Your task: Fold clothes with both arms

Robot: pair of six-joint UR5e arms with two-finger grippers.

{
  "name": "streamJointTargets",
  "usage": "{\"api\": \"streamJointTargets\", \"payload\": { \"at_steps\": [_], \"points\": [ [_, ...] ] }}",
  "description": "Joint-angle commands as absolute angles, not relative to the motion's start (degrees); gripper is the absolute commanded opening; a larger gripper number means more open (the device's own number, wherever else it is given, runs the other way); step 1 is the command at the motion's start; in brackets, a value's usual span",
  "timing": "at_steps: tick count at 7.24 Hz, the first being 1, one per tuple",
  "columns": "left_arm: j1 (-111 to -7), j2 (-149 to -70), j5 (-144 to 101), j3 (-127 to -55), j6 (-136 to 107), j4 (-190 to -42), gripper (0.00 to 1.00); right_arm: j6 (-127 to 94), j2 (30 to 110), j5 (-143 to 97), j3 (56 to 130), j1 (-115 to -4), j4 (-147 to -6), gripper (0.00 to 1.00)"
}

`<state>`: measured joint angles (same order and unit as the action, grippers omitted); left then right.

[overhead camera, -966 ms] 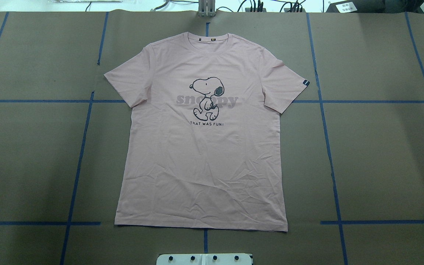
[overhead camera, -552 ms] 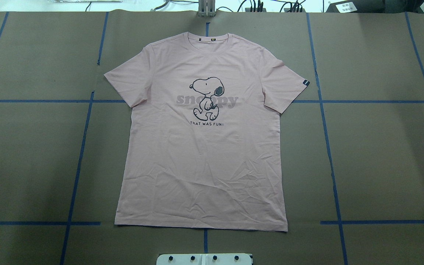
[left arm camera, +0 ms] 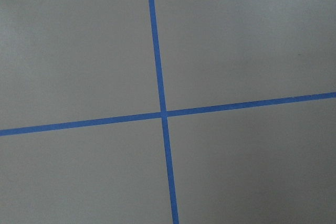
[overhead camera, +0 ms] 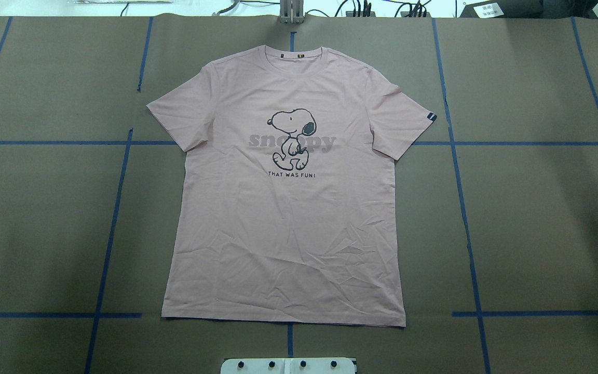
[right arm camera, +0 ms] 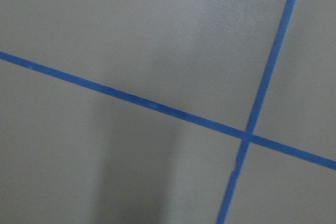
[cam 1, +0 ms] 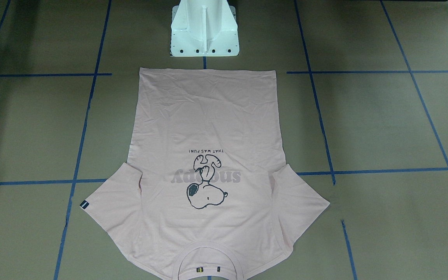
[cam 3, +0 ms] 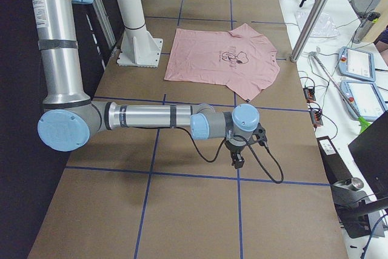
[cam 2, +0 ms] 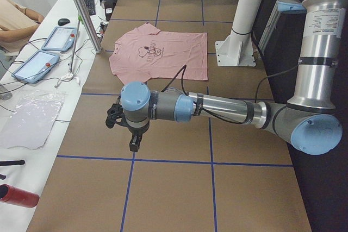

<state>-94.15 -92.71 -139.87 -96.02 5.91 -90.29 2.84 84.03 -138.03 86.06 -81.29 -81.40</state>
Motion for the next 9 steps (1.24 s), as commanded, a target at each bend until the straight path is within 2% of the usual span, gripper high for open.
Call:
{"api": "streamJointTargets", "payload": {
  "at_steps": [1,3,4,5,7,9],
  "points": [
    [-93.78,-92.55,-140.63,-94.23,5.63,-99.1,1.0,-23.94,78.17,-137.29,84.47,-70.54,-69.75,1.0],
    [-93.78,-91.05,-141.06,-93.17,6.15,-100.88,1.0,-47.07,69.4,-130.57,82.1,-61.92,-65.84,0.99],
    [-93.78,-91.05,-141.06,-93.34,6.07,-101.33,1.0,-58.07,65.26,-125.56,80.26,-57.87,-63.57,0.94],
    [-93.78,-91.05,-141.15,-93.77,6.06,-101.42,1.0,-66.45,63.21,-120.64,77.81,-54.53,-59.8,0.78],
    [-93.78,-90.97,-141.15,-94.04,6.06,-101.51,1.0,-67.67,59.87,-115.52,72.97,-51.0,-56.69,0.77],
    [-93.78,-90.97,-141.15,-94.48,6.15,-101.51,1.0,-67.94,58.8,-113.12,70.76,-50.36,-56.69,0.7]
  ]
}}
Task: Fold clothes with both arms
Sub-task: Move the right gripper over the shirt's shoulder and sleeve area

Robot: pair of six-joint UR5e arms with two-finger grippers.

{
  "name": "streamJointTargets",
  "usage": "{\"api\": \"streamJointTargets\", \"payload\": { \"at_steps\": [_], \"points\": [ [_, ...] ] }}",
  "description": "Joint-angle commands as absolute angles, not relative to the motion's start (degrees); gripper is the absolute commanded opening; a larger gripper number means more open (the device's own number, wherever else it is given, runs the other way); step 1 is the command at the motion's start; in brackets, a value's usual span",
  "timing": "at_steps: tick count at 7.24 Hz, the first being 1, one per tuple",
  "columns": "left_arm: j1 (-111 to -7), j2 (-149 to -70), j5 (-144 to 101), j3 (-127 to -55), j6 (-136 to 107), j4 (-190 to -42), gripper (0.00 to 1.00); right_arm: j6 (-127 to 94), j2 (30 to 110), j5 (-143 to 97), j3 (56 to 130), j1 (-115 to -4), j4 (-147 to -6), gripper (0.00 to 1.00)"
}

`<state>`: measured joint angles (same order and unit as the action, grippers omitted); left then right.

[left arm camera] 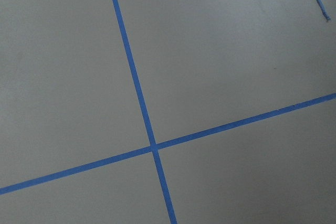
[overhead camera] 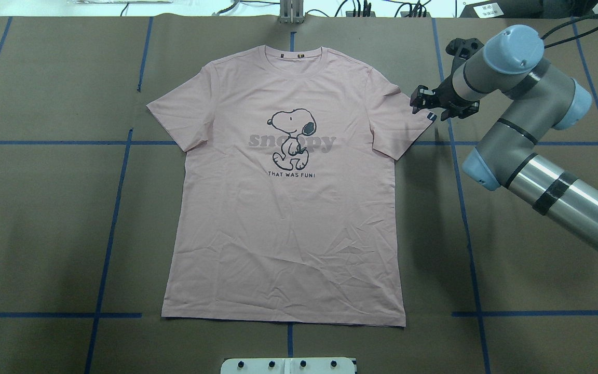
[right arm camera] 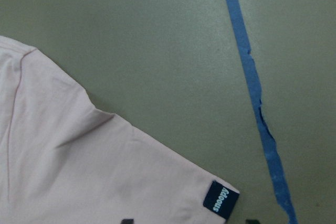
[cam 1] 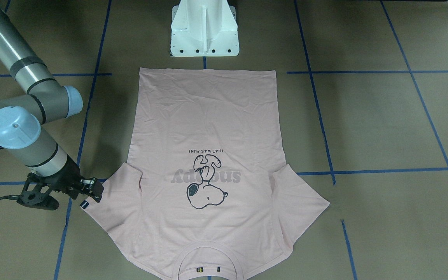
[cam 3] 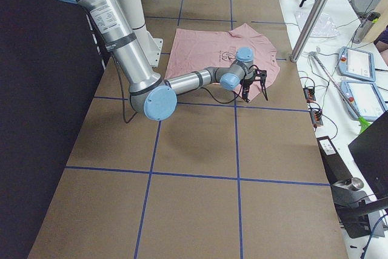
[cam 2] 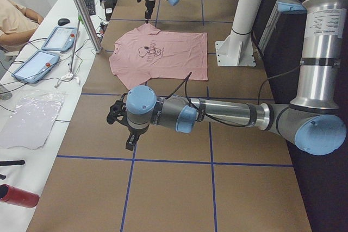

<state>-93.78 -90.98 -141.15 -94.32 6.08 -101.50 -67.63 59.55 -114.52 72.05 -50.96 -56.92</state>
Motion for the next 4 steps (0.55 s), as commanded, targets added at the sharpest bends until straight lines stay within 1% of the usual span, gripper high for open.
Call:
{"api": "streamJointTargets", "payload": {
  "at_steps": [1,2,4],
  "points": [
    [-93.78,-90.97,-141.15,-94.48,6.15,-101.51,1.0,-68.03,58.8,-112.16,70.49,-50.36,-56.78,0.7],
    [-93.87,-90.88,-141.15,-94.48,6.15,-101.51,1.0,-68.03,58.89,-111.97,69.44,-50.36,-56.69,0.69],
    [-93.87,-90.09,-141.15,-95.18,6.15,-101.51,1.0,-67.94,58.8,-111.89,68.73,-50.36,-56.69,0.63]
  ]
}}
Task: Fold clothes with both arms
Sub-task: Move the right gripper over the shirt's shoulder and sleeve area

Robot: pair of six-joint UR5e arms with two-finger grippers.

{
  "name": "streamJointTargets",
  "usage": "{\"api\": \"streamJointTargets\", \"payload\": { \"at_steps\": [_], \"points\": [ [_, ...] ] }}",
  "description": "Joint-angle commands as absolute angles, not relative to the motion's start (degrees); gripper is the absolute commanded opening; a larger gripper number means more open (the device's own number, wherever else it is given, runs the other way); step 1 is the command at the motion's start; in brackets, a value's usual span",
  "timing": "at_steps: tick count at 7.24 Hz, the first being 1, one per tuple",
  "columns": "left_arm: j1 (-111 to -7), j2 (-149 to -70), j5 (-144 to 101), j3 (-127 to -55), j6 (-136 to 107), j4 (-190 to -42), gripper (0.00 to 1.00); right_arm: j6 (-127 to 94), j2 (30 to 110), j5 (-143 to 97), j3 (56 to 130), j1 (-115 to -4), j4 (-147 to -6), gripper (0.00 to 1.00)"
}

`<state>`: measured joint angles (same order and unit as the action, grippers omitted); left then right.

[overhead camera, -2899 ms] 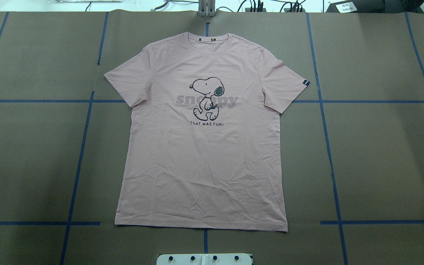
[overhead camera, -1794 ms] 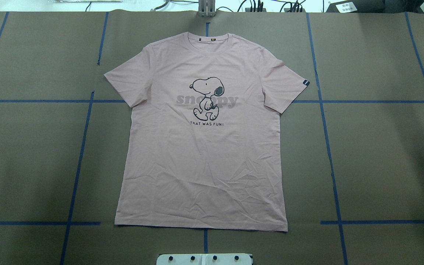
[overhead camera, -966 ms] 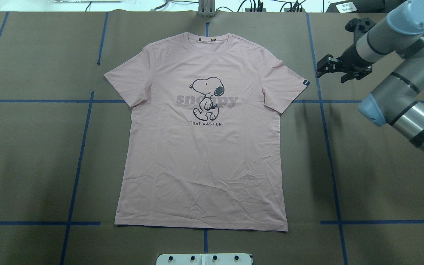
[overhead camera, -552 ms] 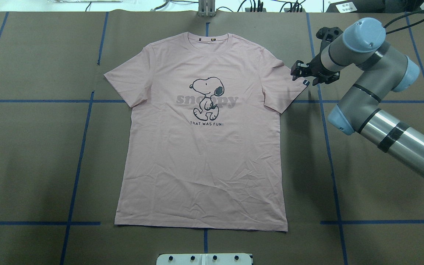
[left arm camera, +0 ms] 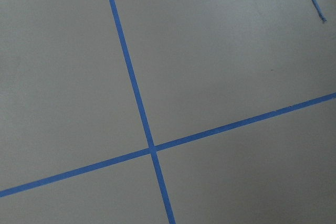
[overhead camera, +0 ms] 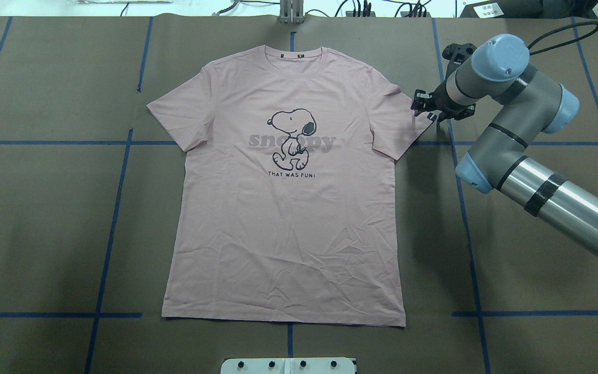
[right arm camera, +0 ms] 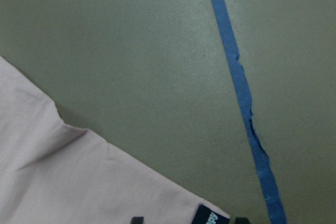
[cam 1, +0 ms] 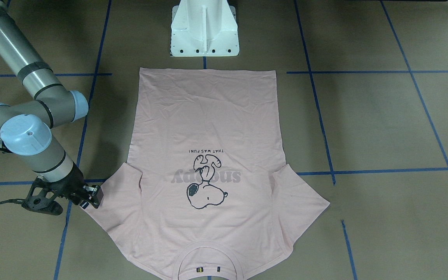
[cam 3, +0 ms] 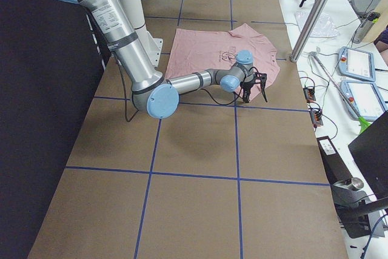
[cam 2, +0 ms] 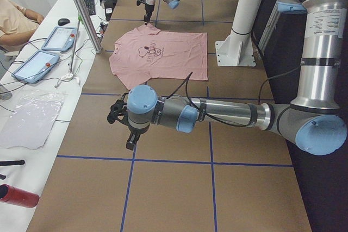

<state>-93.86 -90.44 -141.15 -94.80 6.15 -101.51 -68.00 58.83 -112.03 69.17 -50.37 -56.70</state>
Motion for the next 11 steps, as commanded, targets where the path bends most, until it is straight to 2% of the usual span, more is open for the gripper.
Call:
{"api": "streamJointTargets", "payload": {
  "at_steps": [1,2,3,6,9,11],
  "points": [
    [-93.87,-90.0,-141.15,-95.19,6.15,-101.51,1.0,-68.03,58.89,-111.8,68.64,-50.45,-56.69,0.51],
    [-93.87,-90.0,-141.15,-95.19,6.15,-101.51,1.0,-68.03,58.89,-111.19,68.64,-50.45,-56.69,0.03],
    [-93.87,-90.0,-141.24,-95.19,6.15,-101.6,1.0,-67.94,58.8,-111.09,68.64,-50.45,-56.69,0.0],
    [-93.87,-90.0,-141.24,-95.27,6.15,-101.51,1.0,-68.02,57.75,-111.18,69.25,-50.36,-56.52,0.0],
    [-93.87,-89.56,-143.17,-95.8,6.15,-101.51,1.0,-73.26,49.95,-107.34,68.65,-46.34,-57.57,0.0],
    [-93.95,-89.3,-143.26,-97.37,5.72,-101.51,1.0,-77.69,42.84,-99.96,62.18,-41.42,-58.97,0.0]
  ]
}}
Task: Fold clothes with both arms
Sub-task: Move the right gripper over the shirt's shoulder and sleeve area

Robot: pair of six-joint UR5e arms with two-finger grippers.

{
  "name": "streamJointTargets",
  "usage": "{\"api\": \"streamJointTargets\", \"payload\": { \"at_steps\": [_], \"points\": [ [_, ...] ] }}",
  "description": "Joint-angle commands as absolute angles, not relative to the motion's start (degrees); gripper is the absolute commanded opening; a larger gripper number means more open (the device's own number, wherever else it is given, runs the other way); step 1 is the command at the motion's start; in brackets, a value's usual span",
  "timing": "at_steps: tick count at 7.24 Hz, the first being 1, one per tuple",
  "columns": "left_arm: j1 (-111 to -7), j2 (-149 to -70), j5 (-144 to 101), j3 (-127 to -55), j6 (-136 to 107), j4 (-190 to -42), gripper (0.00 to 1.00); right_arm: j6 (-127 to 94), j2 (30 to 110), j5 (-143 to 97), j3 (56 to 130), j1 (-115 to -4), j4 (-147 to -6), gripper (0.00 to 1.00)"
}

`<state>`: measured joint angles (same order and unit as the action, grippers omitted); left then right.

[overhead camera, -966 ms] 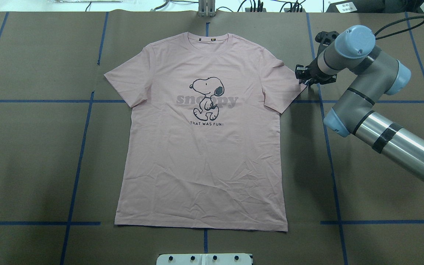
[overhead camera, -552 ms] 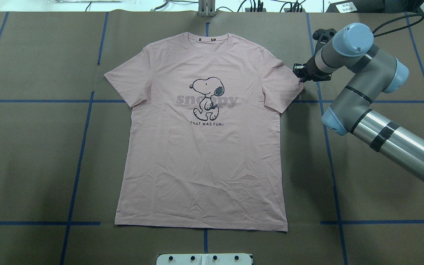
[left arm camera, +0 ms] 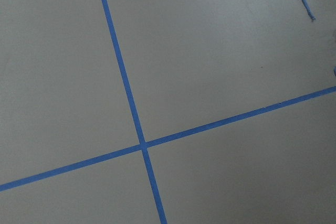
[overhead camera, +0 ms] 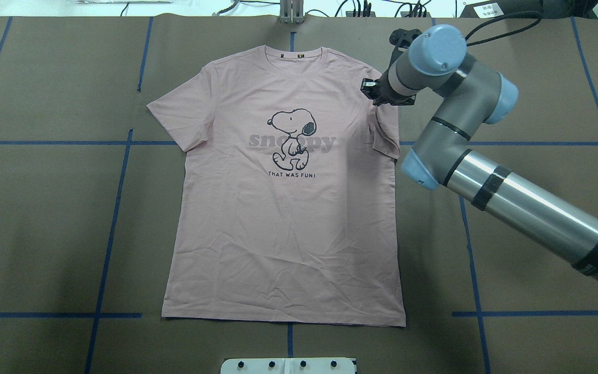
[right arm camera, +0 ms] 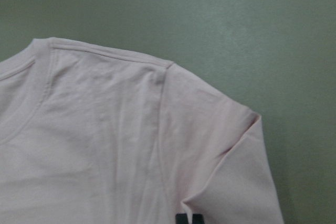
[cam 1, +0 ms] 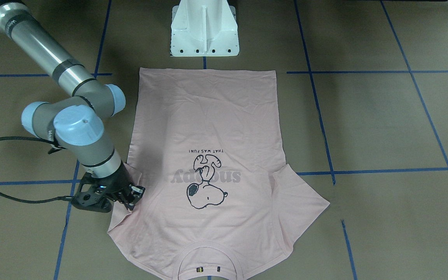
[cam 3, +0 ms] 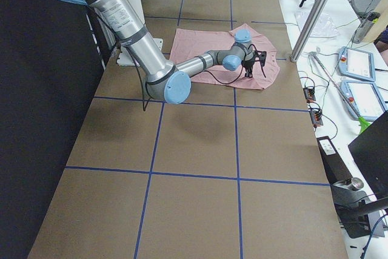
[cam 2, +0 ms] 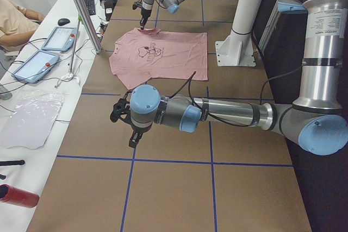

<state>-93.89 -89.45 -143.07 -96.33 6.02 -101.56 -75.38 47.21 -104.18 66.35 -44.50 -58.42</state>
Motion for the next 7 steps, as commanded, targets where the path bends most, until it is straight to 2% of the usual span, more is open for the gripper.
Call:
{"api": "streamJointTargets", "payload": {
  "at_steps": [1,2,3,5,7],
  "points": [
    [-93.96,-88.08,-143.35,-98.86,5.45,-101.51,1.0,-77.7,42.28,-99.32,60.83,-40.96,-58.89,0.0],
    [-93.78,-88.33,-143.35,-99.05,5.54,-101.51,1.0,-77.7,40.62,-99.32,58.73,-41.04,-58.89,0.08],
    [-93.69,-88.68,-144.31,-99.05,3.8,-101.6,1.0,-77.52,39.04,-99.06,57.06,-41.04,-58.89,0.99],
    [-90.9,-89.82,-145.11,-98.18,-10.29,-111.03,1.0,-77.43,39.46,-99.23,58.09,-41.57,-58.62,1.0],
    [-80.56,-96.98,-142.49,-94.77,-29.35,-120.56,1.0,-77.96,46.18,-101.24,69.2,-41.84,-58.71,1.0]
  ]
}}
